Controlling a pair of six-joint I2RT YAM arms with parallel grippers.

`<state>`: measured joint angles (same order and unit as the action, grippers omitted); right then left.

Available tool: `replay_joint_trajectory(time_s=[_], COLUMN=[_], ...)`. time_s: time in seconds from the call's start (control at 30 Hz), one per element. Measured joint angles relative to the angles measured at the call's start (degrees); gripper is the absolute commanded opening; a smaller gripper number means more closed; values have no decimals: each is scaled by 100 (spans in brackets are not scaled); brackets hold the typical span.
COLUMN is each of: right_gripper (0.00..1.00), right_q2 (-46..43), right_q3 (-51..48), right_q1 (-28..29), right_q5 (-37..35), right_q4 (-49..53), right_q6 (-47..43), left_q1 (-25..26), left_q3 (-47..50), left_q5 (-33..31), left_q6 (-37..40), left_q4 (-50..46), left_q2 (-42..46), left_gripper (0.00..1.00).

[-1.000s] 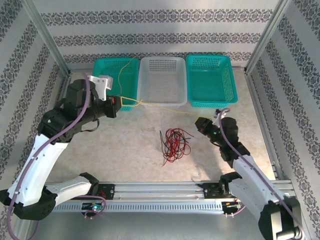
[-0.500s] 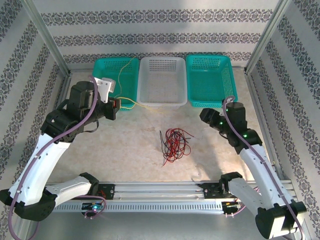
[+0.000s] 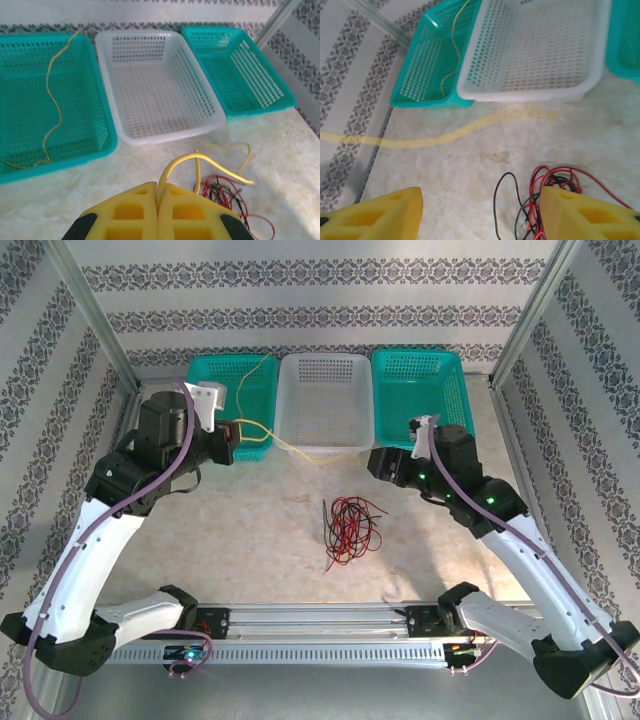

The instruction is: Untangle the cables

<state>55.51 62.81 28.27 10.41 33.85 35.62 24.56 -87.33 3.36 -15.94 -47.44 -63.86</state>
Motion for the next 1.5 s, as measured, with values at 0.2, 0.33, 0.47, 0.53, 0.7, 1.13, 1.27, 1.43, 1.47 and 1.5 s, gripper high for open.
replay_joint_trajectory(time_s=[0.2,0.33,0.47,0.53,0.7,1.13,1.27,1.43,1.47,1.5], right_gripper=[64,64,64,64,64,64,64,64,64,64], right_q2=[101,101,98,85,11,-28,-28,-28,-28,-28], right_q3=[35,35,35,35,-22,-269,-328,-343,-343,-343], right_q1=[275,313,313,313,313,313,313,313,313,313], right_q5=[-125,-166,-208,-210,-210,-210,-208,-210,-210,-210], right_q4=[-17,-17,-17,-17,-24,-70,-107,-105,-105,-105], right_q6=[0,0,4,11,17,20,22,22,22,22], left_q1=[-629,-1143,-1609,-1843,-2424,-3069,-3069,-3069,-3069,-3069], left_q3=[-433,-525,-527,-498,-332,859,1139,1615,1711,1829], left_q5=[-98,-118,-168,-157,-4,761,850,866,866,866], left_q6=[-328,-693,-1119,-1366,-2081,-3740,-3862,-3950,-3967,-3989], left_q4=[525,1091,1676,2046,2892,5388,5840,6312,6395,6516], left_q2=[-256,-310,-361,-400,-603,-1805,-1971,-2133,-2159,-2201], left_gripper=[0,0,0,0,0,0,0,0,0,0])
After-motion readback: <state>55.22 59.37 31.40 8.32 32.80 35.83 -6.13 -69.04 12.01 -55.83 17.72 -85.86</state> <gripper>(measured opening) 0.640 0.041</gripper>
